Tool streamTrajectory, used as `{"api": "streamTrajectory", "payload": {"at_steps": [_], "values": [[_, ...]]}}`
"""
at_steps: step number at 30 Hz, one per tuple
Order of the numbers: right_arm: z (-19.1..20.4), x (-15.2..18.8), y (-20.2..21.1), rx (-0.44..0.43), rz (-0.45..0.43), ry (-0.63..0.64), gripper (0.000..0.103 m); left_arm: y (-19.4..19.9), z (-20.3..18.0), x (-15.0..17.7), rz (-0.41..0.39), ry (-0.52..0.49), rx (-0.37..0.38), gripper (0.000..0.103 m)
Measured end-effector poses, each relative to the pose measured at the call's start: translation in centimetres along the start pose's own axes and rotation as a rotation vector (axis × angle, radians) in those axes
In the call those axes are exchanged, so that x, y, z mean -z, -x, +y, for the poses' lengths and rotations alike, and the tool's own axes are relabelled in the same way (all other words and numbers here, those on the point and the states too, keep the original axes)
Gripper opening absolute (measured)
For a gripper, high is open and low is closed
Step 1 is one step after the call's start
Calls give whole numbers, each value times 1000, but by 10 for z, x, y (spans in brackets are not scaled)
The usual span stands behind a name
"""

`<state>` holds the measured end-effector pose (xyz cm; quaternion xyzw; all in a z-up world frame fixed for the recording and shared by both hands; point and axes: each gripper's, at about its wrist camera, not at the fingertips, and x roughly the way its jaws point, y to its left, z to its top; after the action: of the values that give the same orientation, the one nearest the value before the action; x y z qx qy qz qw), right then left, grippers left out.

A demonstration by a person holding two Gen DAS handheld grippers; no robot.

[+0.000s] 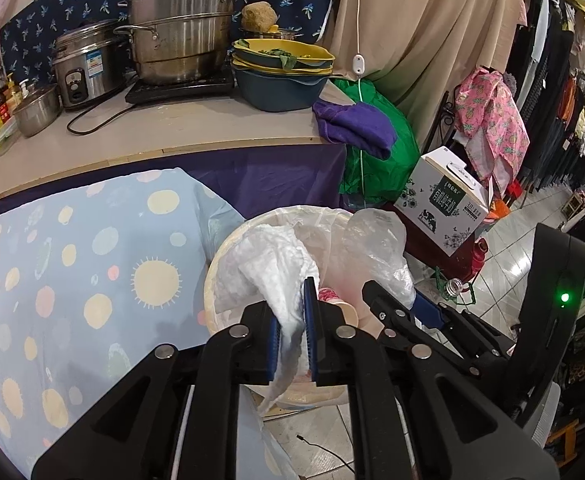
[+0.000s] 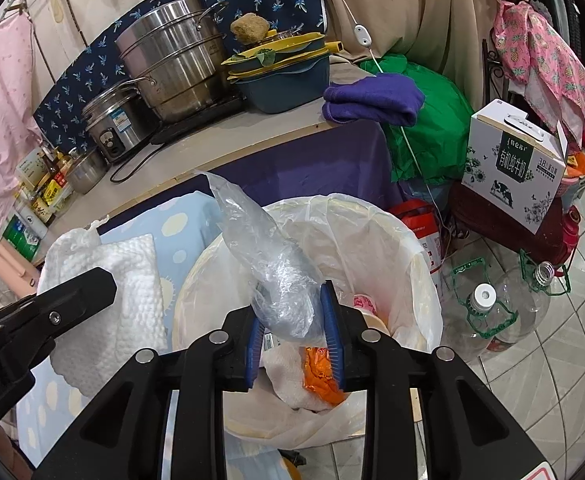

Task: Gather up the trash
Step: 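Open both tools to drop the plastic wrap and wipe into the bin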

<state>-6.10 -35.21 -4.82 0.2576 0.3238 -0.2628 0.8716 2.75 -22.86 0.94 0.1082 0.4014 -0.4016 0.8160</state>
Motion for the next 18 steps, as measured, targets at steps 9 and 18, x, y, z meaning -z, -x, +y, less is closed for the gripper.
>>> {"api": "streamTrajectory", "payload": {"at_steps": [9,18], "values": [[0,-2,4,6,-23,-10,50,0,13,-2,-9,52,-26,44],[7,-1,12,-3,-32,2,56,5,19,-1,-16,63,-44,50]]}}
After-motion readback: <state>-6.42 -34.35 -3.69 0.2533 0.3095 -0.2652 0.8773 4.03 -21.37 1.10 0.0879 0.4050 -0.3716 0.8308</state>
